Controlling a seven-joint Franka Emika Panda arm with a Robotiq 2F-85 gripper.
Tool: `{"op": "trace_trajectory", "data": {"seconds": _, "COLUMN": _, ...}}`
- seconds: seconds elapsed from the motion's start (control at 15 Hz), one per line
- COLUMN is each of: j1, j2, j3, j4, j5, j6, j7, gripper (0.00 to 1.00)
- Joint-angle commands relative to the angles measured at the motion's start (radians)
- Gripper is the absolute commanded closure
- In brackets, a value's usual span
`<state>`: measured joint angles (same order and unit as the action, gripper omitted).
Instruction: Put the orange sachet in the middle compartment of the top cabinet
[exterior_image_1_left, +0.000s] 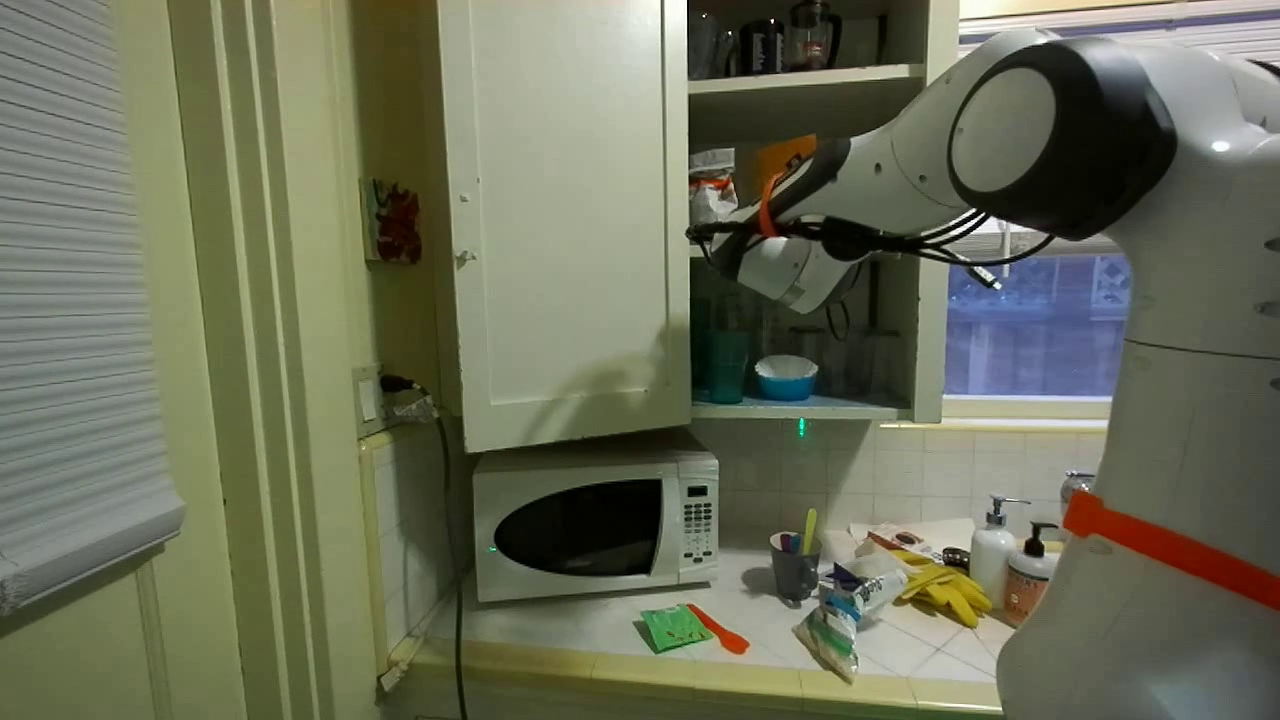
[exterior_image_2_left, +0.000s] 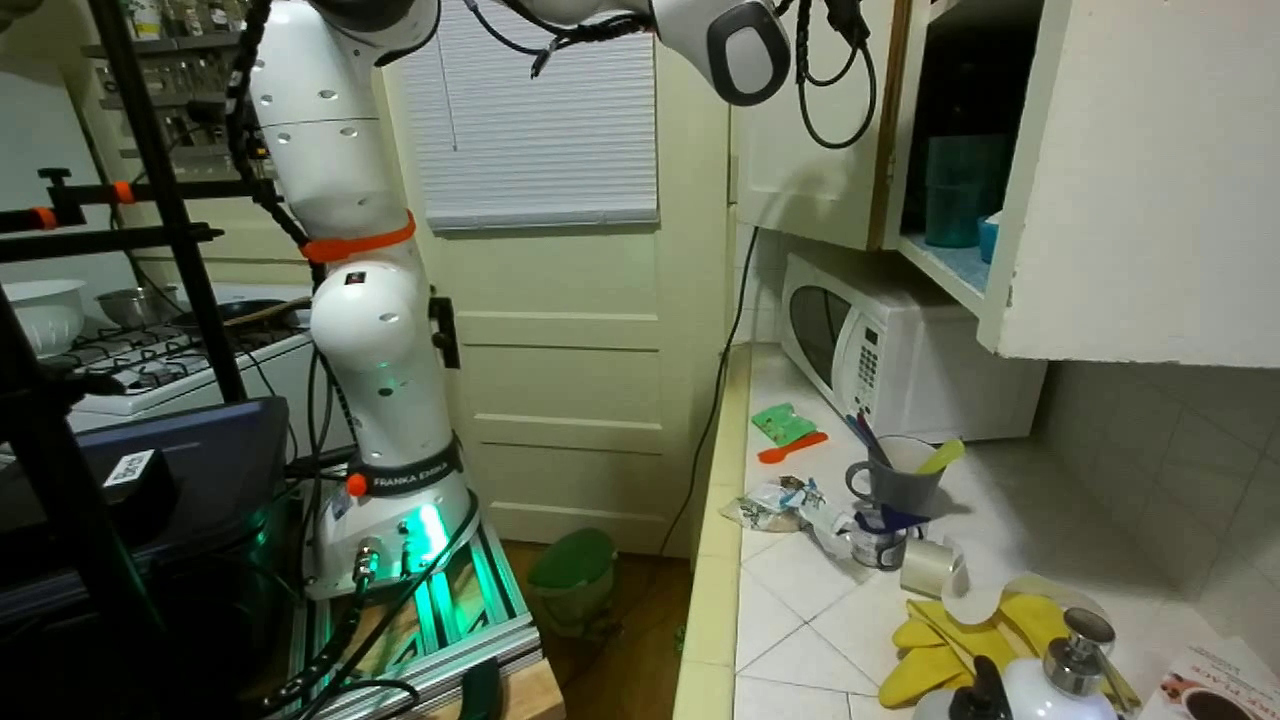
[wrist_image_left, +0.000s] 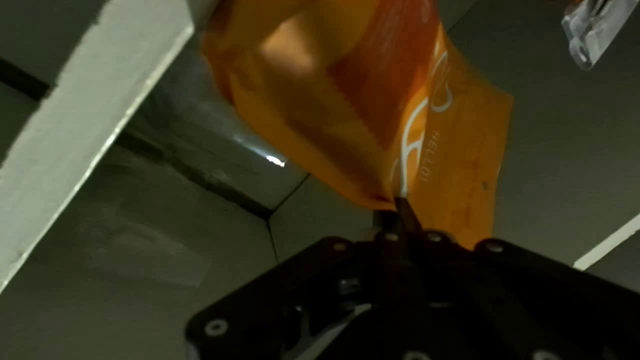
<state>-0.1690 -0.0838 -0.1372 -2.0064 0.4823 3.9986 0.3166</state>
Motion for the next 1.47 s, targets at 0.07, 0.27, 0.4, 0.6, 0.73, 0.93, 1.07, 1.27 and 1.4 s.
{"op": "trace_trajectory", "data": {"seconds": 0.07, "j1": 0.006, "j2": 0.074, "j3": -0.019, "j4": 0.088, "j5": -0.075, "j6": -0.026, "j7": 0.058, "gripper": 1.00}}
{"op": "trace_trajectory", "data": {"seconds": 0.27, "j1": 0.001, "j2": 0.107, "j3": -0.017, "j4": 0.112, "j5": -0.110, "j6": -0.043, "j7": 0.056, "gripper": 1.00}}
{"op": "trace_trajectory", "data": {"seconds": 0.4, "j1": -0.002, "j2": 0.124, "j3": -0.016, "j4": 0.125, "j5": -0.119, "j6": -0.064, "j7": 0.058, "gripper": 1.00}}
{"op": "trace_trajectory", "data": {"seconds": 0.6, "j1": -0.008, "j2": 0.138, "j3": -0.019, "j4": 0.145, "j5": -0.124, "j6": -0.101, "j7": 0.065, "gripper": 1.00}}
{"op": "trace_trajectory", "data": {"seconds": 0.73, "j1": -0.012, "j2": 0.140, "j3": -0.021, "j4": 0.154, "j5": -0.130, "j6": -0.123, "j7": 0.064, "gripper": 1.00}}
{"op": "trace_trajectory", "data": {"seconds": 0.93, "j1": -0.014, "j2": 0.121, "j3": -0.023, "j4": 0.146, "j5": -0.141, "j6": -0.141, "j7": 0.052, "gripper": 0.73}}
{"op": "trace_trajectory", "data": {"seconds": 1.07, "j1": -0.009, "j2": 0.076, "j3": -0.020, "j4": 0.103, "j5": -0.139, "j6": -0.125, "j7": 0.030, "gripper": 0.60}}
{"op": "trace_trajectory", "data": {"seconds": 1.27, "j1": 0.000, "j2": -0.017, "j3": -0.010, "j4": 0.013, "j5": -0.166, "j6": -0.082, "j7": 0.050, "gripper": 0.37}}
{"op": "trace_trajectory", "data": {"seconds": 1.4, "j1": 0.014, "j2": -0.097, "j3": -0.008, "j4": -0.058, "j5": -0.162, "j6": -0.046, "j7": 0.030, "gripper": 0.21}}
